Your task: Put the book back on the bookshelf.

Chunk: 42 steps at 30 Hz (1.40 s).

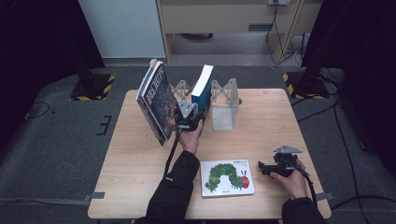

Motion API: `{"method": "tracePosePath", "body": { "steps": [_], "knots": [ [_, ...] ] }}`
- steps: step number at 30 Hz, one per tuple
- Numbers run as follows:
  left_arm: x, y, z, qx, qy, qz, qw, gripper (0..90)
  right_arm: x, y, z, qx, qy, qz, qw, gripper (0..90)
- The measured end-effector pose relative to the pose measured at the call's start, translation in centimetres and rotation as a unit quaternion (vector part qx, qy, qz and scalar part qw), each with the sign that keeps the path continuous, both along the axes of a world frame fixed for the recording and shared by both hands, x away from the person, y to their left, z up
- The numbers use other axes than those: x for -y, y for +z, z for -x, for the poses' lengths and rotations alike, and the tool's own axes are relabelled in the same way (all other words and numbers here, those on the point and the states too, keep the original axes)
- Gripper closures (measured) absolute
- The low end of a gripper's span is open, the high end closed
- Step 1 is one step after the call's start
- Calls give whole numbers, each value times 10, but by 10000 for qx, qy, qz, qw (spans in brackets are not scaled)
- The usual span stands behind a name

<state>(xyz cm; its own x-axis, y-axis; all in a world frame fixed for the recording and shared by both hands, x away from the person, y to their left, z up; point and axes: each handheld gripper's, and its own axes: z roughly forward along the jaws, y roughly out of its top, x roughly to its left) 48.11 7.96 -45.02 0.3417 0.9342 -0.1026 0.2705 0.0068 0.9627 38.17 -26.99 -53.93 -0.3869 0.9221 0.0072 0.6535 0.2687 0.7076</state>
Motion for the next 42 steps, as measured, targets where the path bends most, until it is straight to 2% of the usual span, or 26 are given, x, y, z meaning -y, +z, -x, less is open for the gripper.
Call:
{"method": "tracePosePath", "body": {
  "steps": [8,14,18,21,22,23,25,29,30,35,38,42],
  "knots": [
    [7,2,-7,-89,14,-1,10000,569,0,0,0,4,-2,0,10000,19],
    [7,1,-7,-57,-29,-34,10000,558,0,0,0,7,9,-1,10000,19],
    [1,1,-4,-57,-296,-115,9995,535,0,0,0,6,8,-2,10000,19],
    [-5,-1,-1,-158,-519,-75,9985,514,0,0,0,7,7,-1,10000,19],
    [-5,-1,-1,-158,-519,-75,9985,495,0,0,0,6,8,-1,10000,19],
    [-8,-4,0,-254,-688,-38,9973,480,0,0,0,12,9,4,10000,19],
    [-10,-9,2,-281,-817,44,9962,439,0,0,0,12,11,5,10000,19],
    [-15,-19,7,-384,-926,87,9949,447,0,0,0,17,17,11,10000,19],
    [-16,-21,9,-434,-948,40,9945,451,0,0,0,16,17,10,10000,19],
    [-19,-25,13,-485,-946,119,9943,513,0,0,0,16,18,10,10000,19],
    [-18,-25,13,-477,-883,87,9949,555,0,0,0,13,13,6,10000,18],
    [-15,-29,12,-503,-806,47,9955,548,0,0,0,17,31,12,10000,18]
  ]
}}
